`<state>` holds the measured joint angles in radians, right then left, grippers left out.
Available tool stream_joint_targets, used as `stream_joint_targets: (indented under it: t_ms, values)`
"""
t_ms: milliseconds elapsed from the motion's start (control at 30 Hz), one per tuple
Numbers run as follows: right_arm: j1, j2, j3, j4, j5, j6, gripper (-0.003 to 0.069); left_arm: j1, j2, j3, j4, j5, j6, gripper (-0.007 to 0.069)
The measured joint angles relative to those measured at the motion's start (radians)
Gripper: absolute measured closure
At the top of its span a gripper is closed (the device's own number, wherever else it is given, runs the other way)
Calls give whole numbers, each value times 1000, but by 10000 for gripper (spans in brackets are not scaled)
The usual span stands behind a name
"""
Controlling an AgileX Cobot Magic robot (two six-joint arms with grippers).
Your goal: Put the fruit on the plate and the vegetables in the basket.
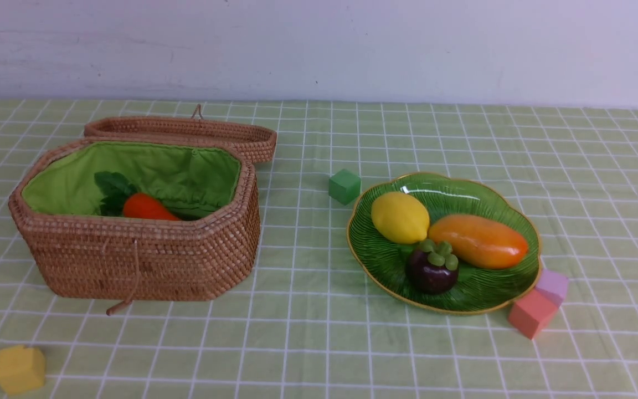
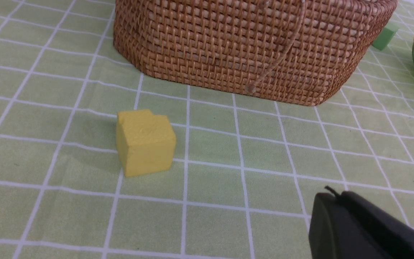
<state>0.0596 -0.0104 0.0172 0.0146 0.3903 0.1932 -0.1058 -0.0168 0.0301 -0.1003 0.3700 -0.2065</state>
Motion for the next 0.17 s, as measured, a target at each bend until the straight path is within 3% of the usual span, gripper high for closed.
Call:
stream_joint_targets:
  t_ms: [167]
  values:
    - [0,0,0,0,0,0,556,0,0,0,0,0,0,638]
